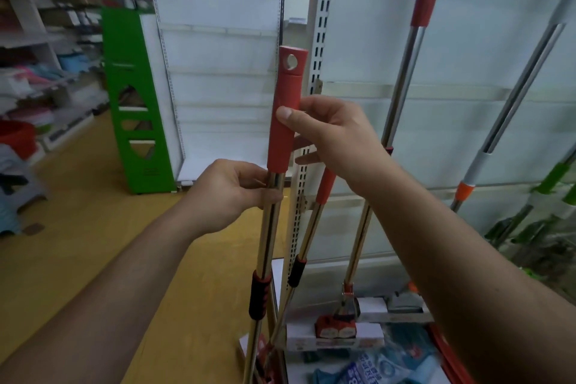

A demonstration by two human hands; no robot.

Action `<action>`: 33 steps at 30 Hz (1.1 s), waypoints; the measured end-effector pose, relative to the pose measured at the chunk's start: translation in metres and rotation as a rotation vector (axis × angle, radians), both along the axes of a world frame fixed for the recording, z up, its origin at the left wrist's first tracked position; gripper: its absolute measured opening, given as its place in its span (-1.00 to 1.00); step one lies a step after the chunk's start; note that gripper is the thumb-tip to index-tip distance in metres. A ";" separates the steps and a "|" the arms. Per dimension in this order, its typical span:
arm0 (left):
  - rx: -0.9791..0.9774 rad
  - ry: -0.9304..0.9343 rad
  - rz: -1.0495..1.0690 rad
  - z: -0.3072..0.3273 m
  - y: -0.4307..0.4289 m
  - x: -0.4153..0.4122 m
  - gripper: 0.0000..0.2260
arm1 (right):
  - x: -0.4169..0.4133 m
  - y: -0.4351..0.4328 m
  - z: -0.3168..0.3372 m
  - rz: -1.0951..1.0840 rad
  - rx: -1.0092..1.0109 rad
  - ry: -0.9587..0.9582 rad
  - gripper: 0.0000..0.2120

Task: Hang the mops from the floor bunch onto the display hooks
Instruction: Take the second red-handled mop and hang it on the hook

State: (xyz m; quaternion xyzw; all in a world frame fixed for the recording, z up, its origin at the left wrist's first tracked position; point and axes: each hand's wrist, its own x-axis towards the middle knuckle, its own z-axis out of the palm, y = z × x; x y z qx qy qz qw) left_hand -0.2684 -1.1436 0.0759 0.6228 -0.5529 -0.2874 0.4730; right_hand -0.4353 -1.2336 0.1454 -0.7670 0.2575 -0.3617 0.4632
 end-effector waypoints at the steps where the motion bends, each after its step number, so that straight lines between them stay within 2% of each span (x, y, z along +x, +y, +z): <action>1: -0.003 -0.005 0.004 0.004 0.001 -0.007 -0.88 | -0.006 0.001 0.005 0.000 -0.009 -0.001 -0.75; 15: -0.094 -0.012 -0.006 0.048 0.001 -0.110 -0.87 | -0.110 0.008 0.049 -0.049 -0.083 -0.042 -0.75; 27: -0.099 0.009 -0.033 0.065 -0.006 -0.194 -0.91 | -0.188 0.005 0.068 -0.062 -0.090 -0.065 -0.87; 33: -0.098 -0.008 -0.030 0.076 -0.009 -0.225 -0.86 | -0.219 0.000 0.077 -0.048 -0.112 -0.066 -0.84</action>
